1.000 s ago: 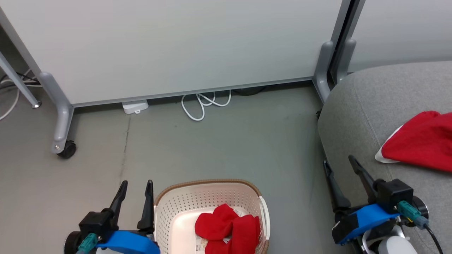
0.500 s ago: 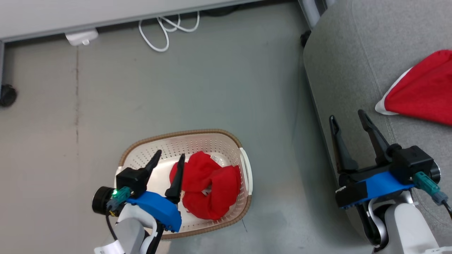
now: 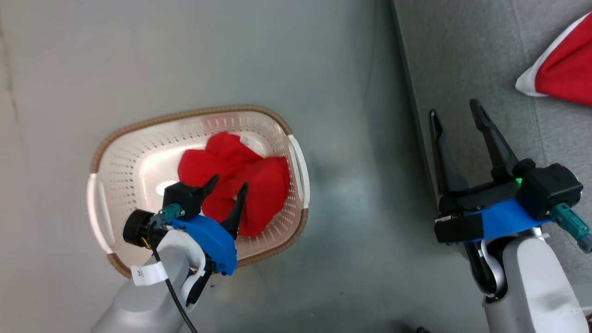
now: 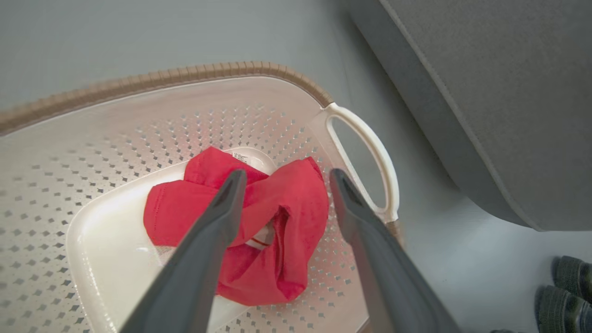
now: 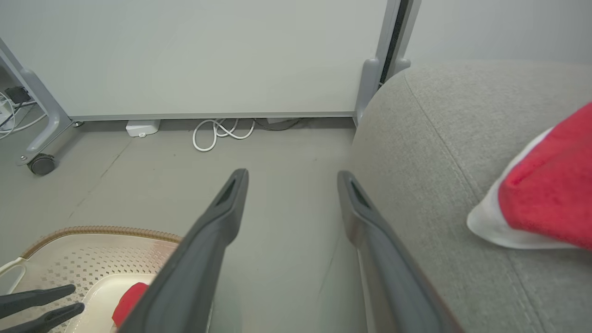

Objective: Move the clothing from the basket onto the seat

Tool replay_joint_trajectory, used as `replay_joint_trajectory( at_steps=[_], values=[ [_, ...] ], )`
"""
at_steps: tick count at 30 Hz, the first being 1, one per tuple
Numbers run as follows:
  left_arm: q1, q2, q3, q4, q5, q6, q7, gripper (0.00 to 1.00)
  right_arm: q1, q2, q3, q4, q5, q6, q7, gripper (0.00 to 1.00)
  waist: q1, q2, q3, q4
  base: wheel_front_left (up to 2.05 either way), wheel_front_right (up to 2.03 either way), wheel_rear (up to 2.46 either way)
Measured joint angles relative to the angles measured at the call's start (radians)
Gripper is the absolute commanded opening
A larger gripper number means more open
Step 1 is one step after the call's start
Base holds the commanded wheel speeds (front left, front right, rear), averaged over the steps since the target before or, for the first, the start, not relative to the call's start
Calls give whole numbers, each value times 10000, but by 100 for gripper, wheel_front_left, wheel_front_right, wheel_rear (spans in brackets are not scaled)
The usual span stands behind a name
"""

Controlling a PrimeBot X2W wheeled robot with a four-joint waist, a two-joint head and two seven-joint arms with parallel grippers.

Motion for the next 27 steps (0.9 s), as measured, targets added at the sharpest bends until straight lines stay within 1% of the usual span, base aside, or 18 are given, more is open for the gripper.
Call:
replay_joint_trajectory(
  at_steps=[5, 11, 20, 27],
  values=[
    [-434, 222, -917, 169, -786, -2, 56, 100, -153, 2, 96, -98, 111, 0, -159, 100, 0, 0, 828, -219, 0, 0, 0],
    [-862, 560, -1733, 303, -1718, -2, 144, 100, -271, 0, 157, -115, 219, 0, -343, 100, -1, 0, 1596, -505, 0, 0, 0],
    [-1600, 874, -2452, 709, -2638, -2, 140, 100, -420, 0, 407, -107, 464, 0, -566, 100, -2, 0, 2402, -1025, 0, 0, 0],
    [-2087, 963, -2834, 1024, -3156, -2, 52, 100, -459, 0, 428, -35, 552, 0, -731, 100, -2, 0, 2766, -1285, 0, 0, 0]
  ],
)
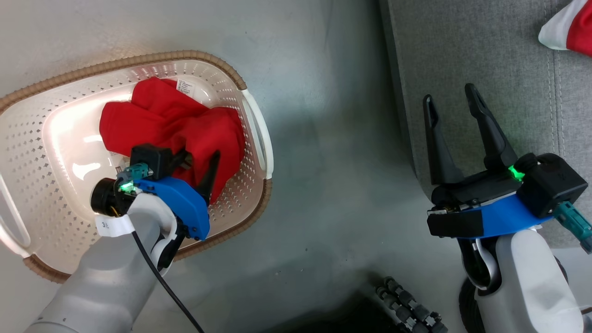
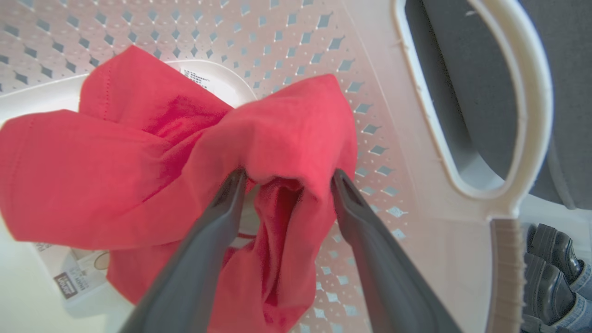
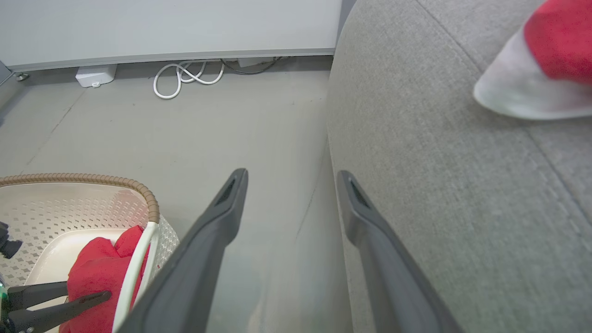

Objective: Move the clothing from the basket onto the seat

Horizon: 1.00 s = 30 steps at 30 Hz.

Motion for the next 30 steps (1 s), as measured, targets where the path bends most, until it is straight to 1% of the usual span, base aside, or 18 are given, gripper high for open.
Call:
replay_joint_trajectory(
  at_steps=[1, 2, 3, 4, 12, 19, 25, 30],
  values=[
    [-41, 2, -42, 52, -81, 0, 0, 63, -4, 0, 8, 33, 17, 0, -6, 100, 0, 0, 19, -16, 0, 0, 0],
    [-73, 15, -157, 98, -111, 0, 4, 63, -13, 2, 13, 61, 29, 0, -15, 100, 0, 0, 28, -28, 0, 0, 0],
    [-89, 25, -299, 128, -113, 0, 36, 18, -34, 2, 19, 82, 31, 0, -25, 100, 0, 0, 32, -35, 0, 0, 0],
    [-99, 27, -401, 148, -153, 0, 88, 0, -58, 2, 27, 105, 40, 0, -35, 100, 0, 0, 31, -38, 0, 0, 0],
    [-220, 46, -934, 125, -639, 0, -25, 0, -157, 2, 155, 276, 38, 0, -96, 100, 0, 0, -91, -26, 0, 0, 0],
    [-273, 23, -1139, 134, -905, 0, -176, 0, -163, 2, 111, 343, -81, 0, -121, 100, 0, 0, -366, 199, 0, 0, 0],
    [-142, -132, -1250, 92, -1164, 0, -209, 0, -196, 2, 29, 422, -276, 0, -65, 100, -1, 0, -918, 373, 0, 0, 0],
    [197, -265, -1060, -284, -1043, 0, -222, 0, -135, 4, 15, 575, -372, 0, 25, 100, -1, 0, -1702, 599, 0, 0, 0]
  ],
)
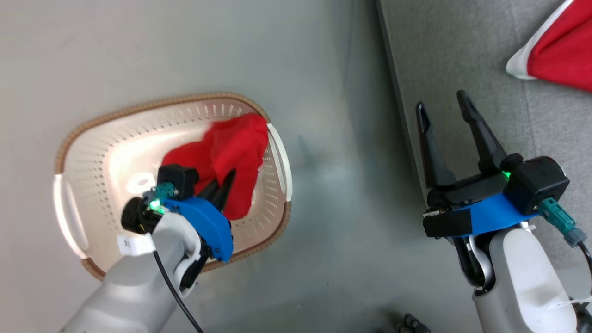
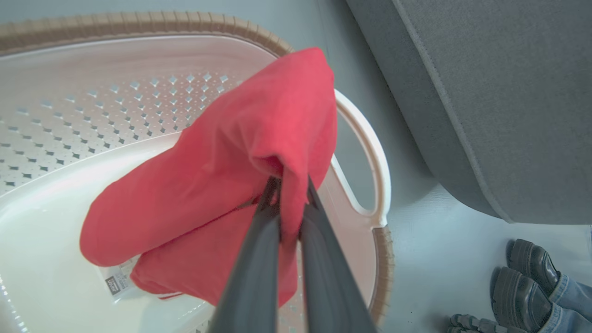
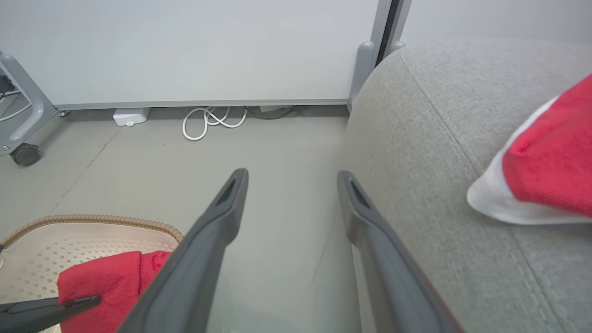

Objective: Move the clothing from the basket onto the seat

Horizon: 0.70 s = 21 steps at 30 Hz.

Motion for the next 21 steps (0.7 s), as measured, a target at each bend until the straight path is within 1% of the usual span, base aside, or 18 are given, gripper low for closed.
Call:
replay_joint_trajectory(
  at_steps=[5, 11, 15, 21],
  values=[
    [635, -115, 307, -397, 299, 0, 2, 0, 188, 4, 21, 257, -69, 0, 173, 100, 0, 0, -1051, 260, 0, 0, 0],
    [1408, -169, 642, -1070, 750, 0, 0, 0, 613, 8, 157, 604, -81, 0, 407, 100, -2, 0, -2586, 595, 0, 0, 0],
    [1578, -198, 802, -1584, 1162, 0, 2, 0, 947, -2, 322, 826, -63, 0, 619, 100, -2, 1, -3626, 834, 0, 0, 0],
    [1577, -343, 625, -2197, 1703, 0, 0, 0, 1393, -8, 552, 1093, 59, 0, 907, 100, -3, 1, -5031, 1222, 0, 0, 0]
  ],
)
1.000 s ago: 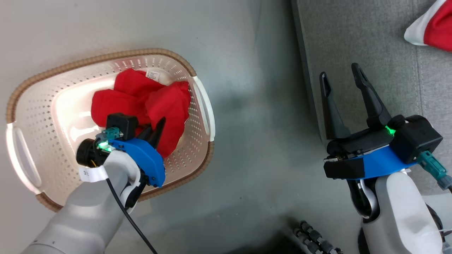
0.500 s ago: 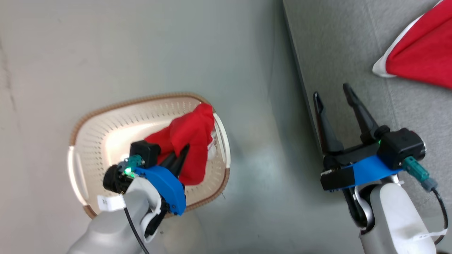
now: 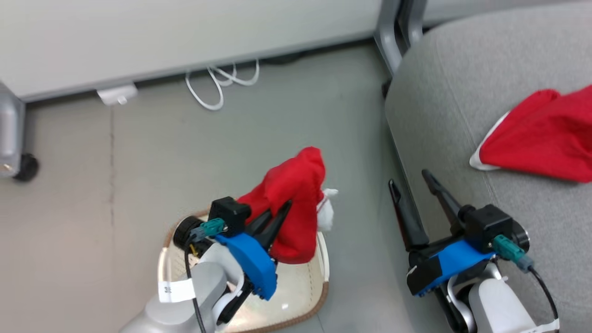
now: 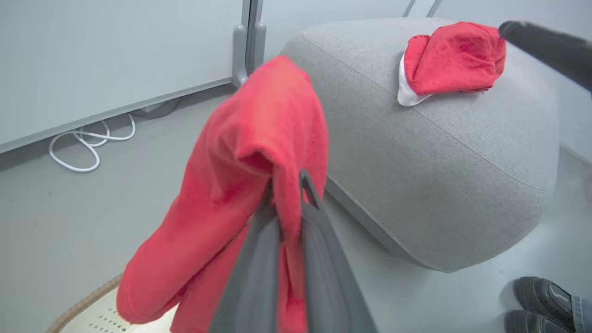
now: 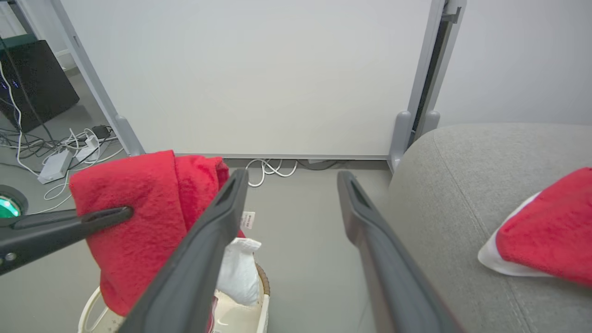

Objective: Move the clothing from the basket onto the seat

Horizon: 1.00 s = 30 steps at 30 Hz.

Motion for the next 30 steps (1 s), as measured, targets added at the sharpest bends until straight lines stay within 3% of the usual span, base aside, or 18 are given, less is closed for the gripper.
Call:
replay_joint_trajectory(
  at_steps=[17, 30],
  values=[
    [-1448, -836, -199, -568, 500, 0, 0, 0, 703, -71, 1035, 374, 424, 0, 581, 100, 1, 0, -2472, 714, 0, 0, 0],
    [-1809, -997, -504, -61, 199, -2, 0, 0, 693, -184, 1327, 418, 531, 0, 671, 100, 2, 0, -2761, 606, 0, 0, 0]
  ],
)
